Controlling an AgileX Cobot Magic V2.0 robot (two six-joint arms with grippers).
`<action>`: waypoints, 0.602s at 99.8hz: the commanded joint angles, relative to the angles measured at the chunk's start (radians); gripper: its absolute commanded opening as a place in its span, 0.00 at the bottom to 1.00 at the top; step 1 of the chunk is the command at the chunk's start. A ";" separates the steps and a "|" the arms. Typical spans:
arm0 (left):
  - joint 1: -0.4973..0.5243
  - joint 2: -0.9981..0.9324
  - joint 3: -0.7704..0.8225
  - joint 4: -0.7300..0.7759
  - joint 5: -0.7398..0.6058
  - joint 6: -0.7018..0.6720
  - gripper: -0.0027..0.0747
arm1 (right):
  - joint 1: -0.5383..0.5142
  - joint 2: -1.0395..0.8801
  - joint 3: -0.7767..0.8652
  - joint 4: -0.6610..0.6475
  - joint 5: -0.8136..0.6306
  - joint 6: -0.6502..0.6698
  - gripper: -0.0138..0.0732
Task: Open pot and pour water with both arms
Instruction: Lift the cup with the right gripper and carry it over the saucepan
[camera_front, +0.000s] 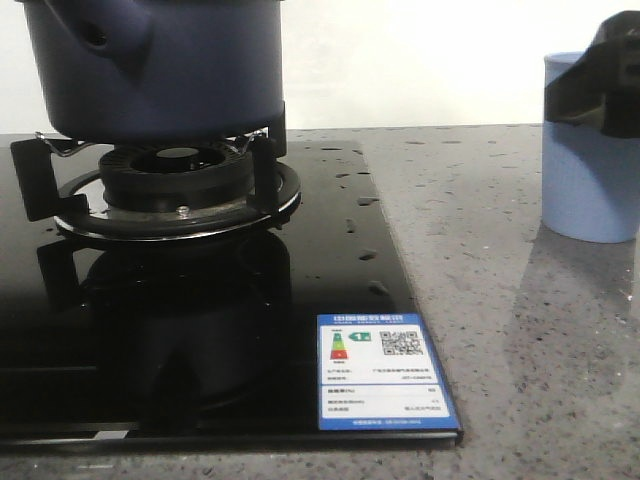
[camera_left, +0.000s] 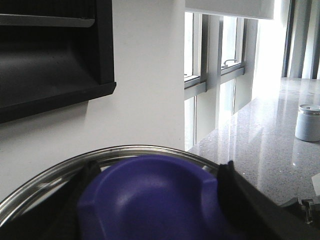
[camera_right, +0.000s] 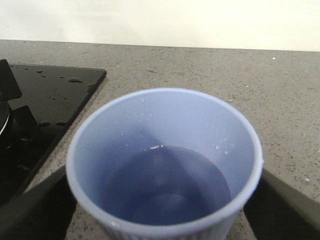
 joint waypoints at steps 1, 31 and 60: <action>0.001 -0.026 -0.039 -0.100 0.010 -0.007 0.38 | 0.003 0.025 -0.034 -0.104 -0.098 0.087 0.83; 0.001 -0.026 -0.039 -0.099 0.010 -0.007 0.38 | 0.003 0.164 -0.034 -0.214 -0.266 0.207 0.83; 0.001 -0.026 -0.039 -0.093 0.017 -0.007 0.38 | 0.003 0.281 -0.034 -0.309 -0.364 0.335 0.72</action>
